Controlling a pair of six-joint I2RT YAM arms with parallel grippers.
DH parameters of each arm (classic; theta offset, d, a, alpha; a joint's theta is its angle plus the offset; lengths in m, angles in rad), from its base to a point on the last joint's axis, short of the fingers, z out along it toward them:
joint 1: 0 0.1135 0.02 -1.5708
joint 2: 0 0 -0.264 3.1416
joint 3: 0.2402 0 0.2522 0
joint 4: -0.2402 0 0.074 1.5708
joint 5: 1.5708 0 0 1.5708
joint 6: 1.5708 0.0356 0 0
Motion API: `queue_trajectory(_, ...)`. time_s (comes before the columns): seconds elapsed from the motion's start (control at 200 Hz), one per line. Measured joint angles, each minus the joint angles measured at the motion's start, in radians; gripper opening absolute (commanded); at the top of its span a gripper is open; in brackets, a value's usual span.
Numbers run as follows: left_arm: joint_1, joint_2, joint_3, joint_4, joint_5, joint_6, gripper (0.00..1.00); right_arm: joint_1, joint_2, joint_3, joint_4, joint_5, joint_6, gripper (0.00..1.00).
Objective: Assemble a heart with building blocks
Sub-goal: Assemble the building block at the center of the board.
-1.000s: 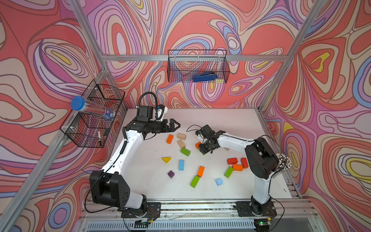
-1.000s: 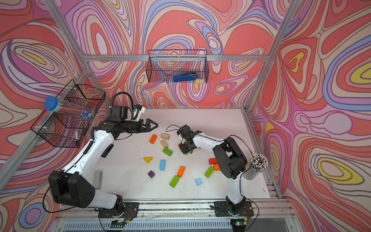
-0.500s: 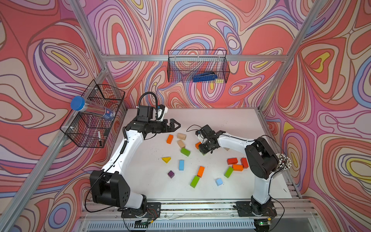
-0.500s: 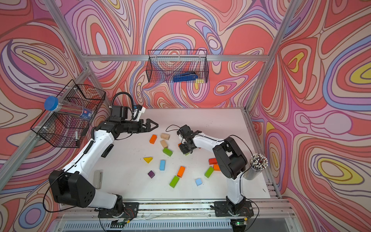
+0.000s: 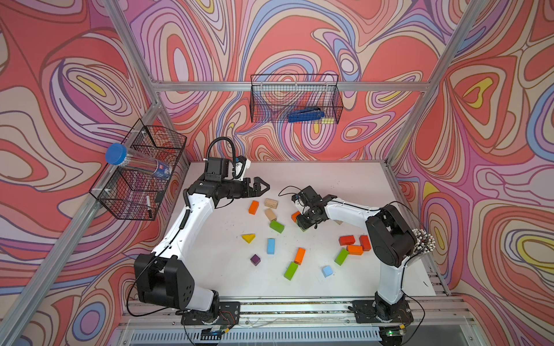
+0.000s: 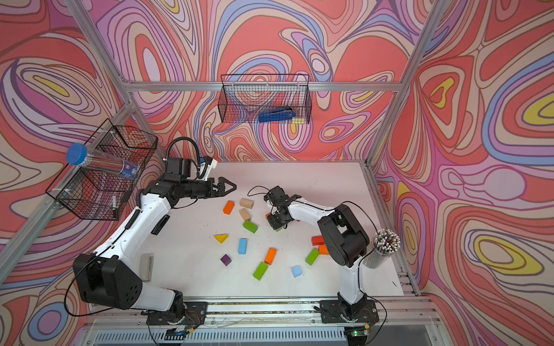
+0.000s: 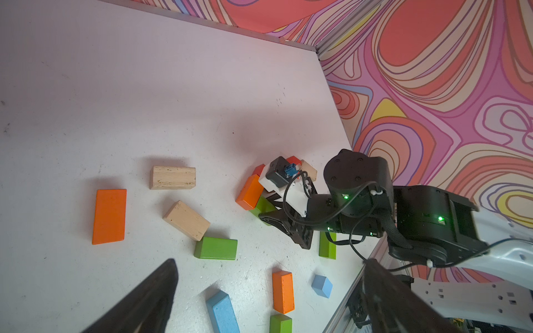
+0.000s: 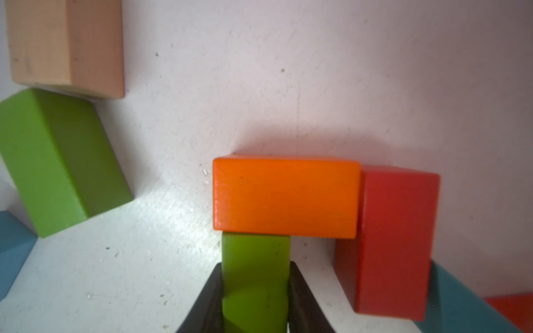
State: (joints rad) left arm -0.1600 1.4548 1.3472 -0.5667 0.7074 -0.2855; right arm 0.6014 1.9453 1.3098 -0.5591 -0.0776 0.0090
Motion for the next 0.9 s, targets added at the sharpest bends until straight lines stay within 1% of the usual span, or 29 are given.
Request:
queue_trajectory(0.11, 0.0, 0.0, 0.0, 0.0, 0.0, 0.0, 1.0, 0.0, 0.0, -0.005, 0.001, -0.002, 0.0, 0.47)
queue_trajectory(0.185, 0.0, 0.0, -0.001, 0.002, 0.001, 0.0, 1.0, 0.0, 0.0, -0.01, 0.0, -0.002, 0.0, 0.51)
queue_trajectory(0.511, 0.0, 0.002, -0.001, 0.01, 0.005, 0.0, 1.0, 0.0, -0.005, -0.023, 0.004, -0.032, 0.024, 0.57)
queue_trajectory(0.571, -0.002, 0.006, -0.001, 0.009, 0.004, 0.0, 0.99, 0.0, -0.021, -0.039, 0.005, -0.037, 0.04, 0.6)
queue_trajectory(0.716, -0.023, 0.034, -0.001, 0.008, -0.019, 0.006, 0.98, 0.0, -0.111, -0.071, 0.002, -0.043, 0.097, 0.69)
queue_trajectory(0.901, -0.11, 0.123, -0.001, -0.014, -0.056, 0.012, 0.97, -0.016, -0.337, -0.149, 0.019, -0.044, 0.193, 0.83)
